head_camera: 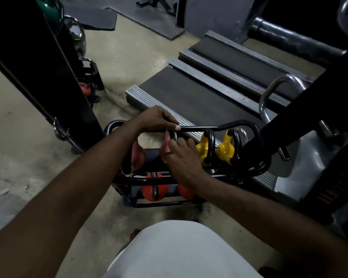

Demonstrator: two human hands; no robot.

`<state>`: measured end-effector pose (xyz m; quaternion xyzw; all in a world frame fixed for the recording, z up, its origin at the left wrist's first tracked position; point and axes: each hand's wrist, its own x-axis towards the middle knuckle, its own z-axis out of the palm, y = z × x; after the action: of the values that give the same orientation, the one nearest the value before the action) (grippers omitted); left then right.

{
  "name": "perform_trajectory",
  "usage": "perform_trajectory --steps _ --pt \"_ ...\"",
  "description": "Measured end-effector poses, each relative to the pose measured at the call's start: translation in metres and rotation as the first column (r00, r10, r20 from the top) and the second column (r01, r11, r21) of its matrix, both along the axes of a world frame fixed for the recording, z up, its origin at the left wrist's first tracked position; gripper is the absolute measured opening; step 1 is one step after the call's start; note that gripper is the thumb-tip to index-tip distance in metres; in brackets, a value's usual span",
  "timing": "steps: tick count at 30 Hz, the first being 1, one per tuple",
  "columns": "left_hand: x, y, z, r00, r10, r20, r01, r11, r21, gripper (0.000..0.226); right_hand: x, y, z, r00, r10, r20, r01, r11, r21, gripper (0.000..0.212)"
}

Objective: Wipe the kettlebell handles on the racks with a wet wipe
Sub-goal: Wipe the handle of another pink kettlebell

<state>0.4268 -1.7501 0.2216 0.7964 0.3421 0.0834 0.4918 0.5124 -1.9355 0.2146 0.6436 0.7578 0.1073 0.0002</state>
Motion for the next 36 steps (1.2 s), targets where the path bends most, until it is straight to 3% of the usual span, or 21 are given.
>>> perform_trajectory --steps 3,9,13,16,21,23,27,29,31,32,34,36 --pt "-0.003 0.01 0.003 1.0 -0.029 0.009 0.03 0.996 -0.089 0.023 -0.006 0.021 0.015 0.992 -0.053 0.118 0.059 0.997 -0.052 0.021" --pt "0.007 0.025 0.004 0.976 -0.185 -0.118 0.177 0.982 -0.071 0.019 -0.036 0.038 0.034 0.871 0.017 0.491 0.173 0.924 -0.341 0.045" --pt "0.011 0.032 0.005 0.975 -0.182 -0.124 0.174 0.982 -0.072 0.008 -0.039 0.048 0.045 0.861 -0.027 0.508 0.218 0.922 -0.321 0.041" --pt "0.009 0.028 0.008 0.98 -0.176 -0.089 0.167 0.981 -0.102 0.022 -0.041 0.037 0.036 0.851 0.037 0.524 0.188 0.91 -0.37 0.043" --pt "0.009 0.024 0.008 0.985 -0.168 -0.032 0.163 0.979 -0.121 0.031 -0.021 0.021 0.042 0.967 -0.071 0.245 0.137 0.954 -0.267 0.034" --pt "0.008 0.023 0.008 0.986 -0.161 -0.032 0.156 0.981 -0.117 0.029 -0.011 0.01 0.035 0.992 -0.036 0.121 0.066 0.966 -0.249 0.032" --pt "0.011 0.019 0.011 0.982 -0.185 -0.042 0.181 0.98 -0.086 0.024 0.008 -0.006 0.016 0.994 -0.023 -0.108 0.01 0.993 -0.119 0.022" --pt "0.011 0.021 0.01 0.981 -0.189 -0.046 0.184 0.979 -0.085 0.024 0.021 -0.016 -0.002 0.954 -0.03 -0.299 0.029 1.0 -0.007 0.017" --pt "0.011 0.022 0.01 0.977 -0.204 -0.068 0.199 0.977 -0.079 0.023 0.028 -0.029 -0.015 0.83 -0.053 -0.555 0.086 0.996 0.034 0.019" --pt "0.011 0.022 0.011 0.976 -0.205 -0.073 0.2 0.977 -0.073 0.023 0.029 -0.033 -0.017 0.715 -0.076 -0.695 0.133 0.991 0.028 0.02" --pt "0.01 0.022 0.01 0.979 -0.193 -0.062 0.189 0.979 -0.07 0.023 0.03 -0.031 -0.019 0.375 -0.137 -0.917 0.268 0.963 -0.034 0.018" --pt "0.009 0.021 0.01 0.979 -0.194 -0.062 0.19 0.98 -0.066 0.022 0.031 -0.025 -0.02 -0.015 -0.175 -0.985 0.348 0.922 -0.169 0.015"
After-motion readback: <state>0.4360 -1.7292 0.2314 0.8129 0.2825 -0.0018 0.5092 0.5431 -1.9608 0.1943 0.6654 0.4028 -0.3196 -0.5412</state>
